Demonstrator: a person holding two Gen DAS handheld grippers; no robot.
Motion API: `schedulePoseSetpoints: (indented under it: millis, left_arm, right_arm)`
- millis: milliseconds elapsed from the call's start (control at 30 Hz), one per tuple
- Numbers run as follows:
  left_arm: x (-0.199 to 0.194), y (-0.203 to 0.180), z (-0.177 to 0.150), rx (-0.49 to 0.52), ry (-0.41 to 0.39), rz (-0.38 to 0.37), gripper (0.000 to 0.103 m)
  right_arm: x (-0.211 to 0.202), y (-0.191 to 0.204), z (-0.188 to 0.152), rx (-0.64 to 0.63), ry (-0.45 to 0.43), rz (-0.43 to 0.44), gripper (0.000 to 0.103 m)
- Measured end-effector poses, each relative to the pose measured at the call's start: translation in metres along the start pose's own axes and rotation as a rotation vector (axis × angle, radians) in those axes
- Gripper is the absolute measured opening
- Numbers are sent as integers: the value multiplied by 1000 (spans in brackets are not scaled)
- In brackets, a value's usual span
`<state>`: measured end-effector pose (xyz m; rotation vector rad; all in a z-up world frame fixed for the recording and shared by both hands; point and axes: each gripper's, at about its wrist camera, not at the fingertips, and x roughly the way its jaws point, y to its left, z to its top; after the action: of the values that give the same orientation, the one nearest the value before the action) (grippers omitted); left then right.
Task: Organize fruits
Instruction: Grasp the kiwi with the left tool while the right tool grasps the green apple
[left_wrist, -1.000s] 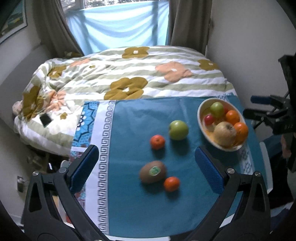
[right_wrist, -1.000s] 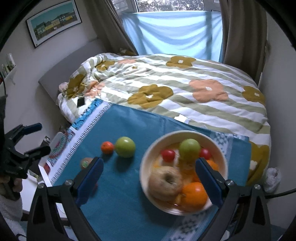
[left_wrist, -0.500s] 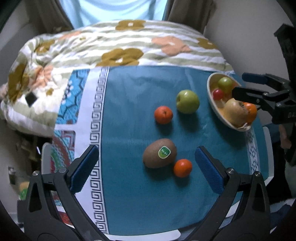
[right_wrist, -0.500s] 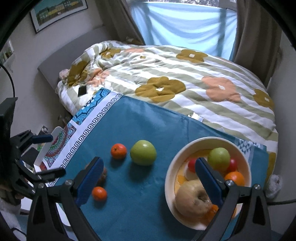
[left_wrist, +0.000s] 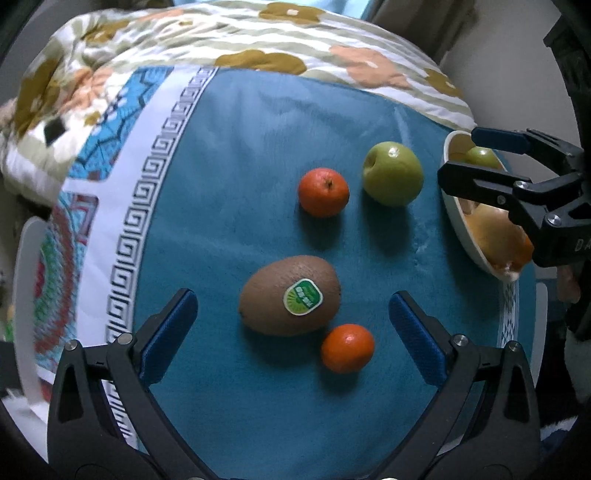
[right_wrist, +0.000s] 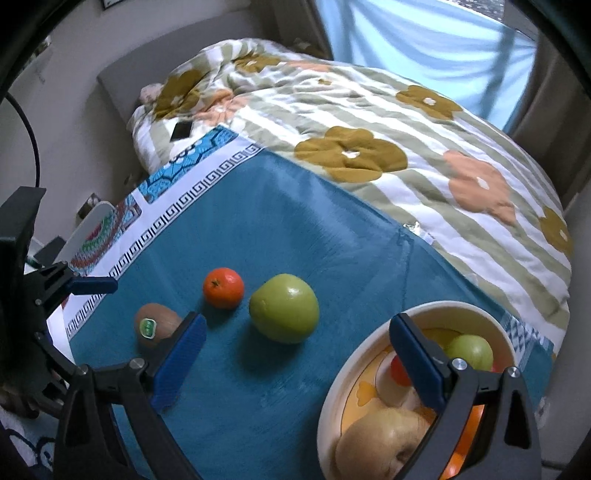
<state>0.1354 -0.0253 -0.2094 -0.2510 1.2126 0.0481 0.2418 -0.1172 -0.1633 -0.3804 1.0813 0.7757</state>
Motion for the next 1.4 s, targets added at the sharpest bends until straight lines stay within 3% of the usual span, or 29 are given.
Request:
schedulePoseSetpoints:
  millis: [300,333,400,667,867,1167,1333,1400]
  left_arm:
    - [17,-5,-11,-97,-17,32,102]
    - [18,-5,-11,-110,-22,35,100]
    - [20,-6,-12,-124,-24,38,86]
    - [23,-4,-13,-170,-43,72,74]
    - [21,-4,-11,-169,-52,74,71]
    - [17,0,-14,-175,-70,85,70]
    - [13,4,-15,-189,-81,84,70]
    - [12,4,-15,-189,-86,85,70]
  right_arm:
    - [25,3,-2,-109,49,20,99]
    - [26,3,-2,-115,50,22,99]
    - [29,2,-2,-126,54,28,99]
    - [37,4,1,-168,64,48,98]
    - [43,6,1,-190,75,55,98]
    - [57,7,-1,-204,103,60,86]
    - [65,6,0,-186,118,49,74]
    - [67,6,0,-179,121,55,63]
